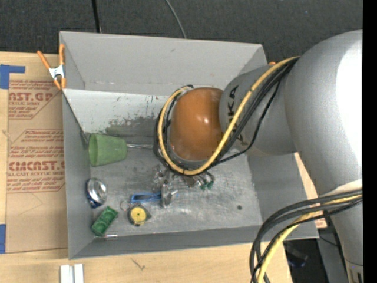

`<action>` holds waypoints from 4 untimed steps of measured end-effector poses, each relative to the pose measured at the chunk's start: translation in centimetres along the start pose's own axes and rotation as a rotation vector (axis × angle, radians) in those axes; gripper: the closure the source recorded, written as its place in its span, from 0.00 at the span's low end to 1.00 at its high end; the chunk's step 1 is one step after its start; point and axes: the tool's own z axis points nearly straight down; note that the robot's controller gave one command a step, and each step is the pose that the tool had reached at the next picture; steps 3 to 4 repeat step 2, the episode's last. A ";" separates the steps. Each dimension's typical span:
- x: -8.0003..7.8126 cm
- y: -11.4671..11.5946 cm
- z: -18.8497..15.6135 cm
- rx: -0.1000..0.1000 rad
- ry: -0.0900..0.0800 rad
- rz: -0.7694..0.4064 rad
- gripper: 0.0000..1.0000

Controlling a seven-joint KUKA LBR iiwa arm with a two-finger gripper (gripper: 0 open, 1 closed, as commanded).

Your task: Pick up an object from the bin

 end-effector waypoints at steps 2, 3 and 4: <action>1.0 -5.9 -22.6 0.005 -0.005 -0.296 1.00; 1.0 -5.9 -22.6 0.005 -0.005 -0.296 1.00; 1.0 -5.9 -22.6 0.005 -0.005 -0.296 1.00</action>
Offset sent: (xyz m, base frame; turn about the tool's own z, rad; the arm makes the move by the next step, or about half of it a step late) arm 0.0286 0.0000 0.1145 0.0190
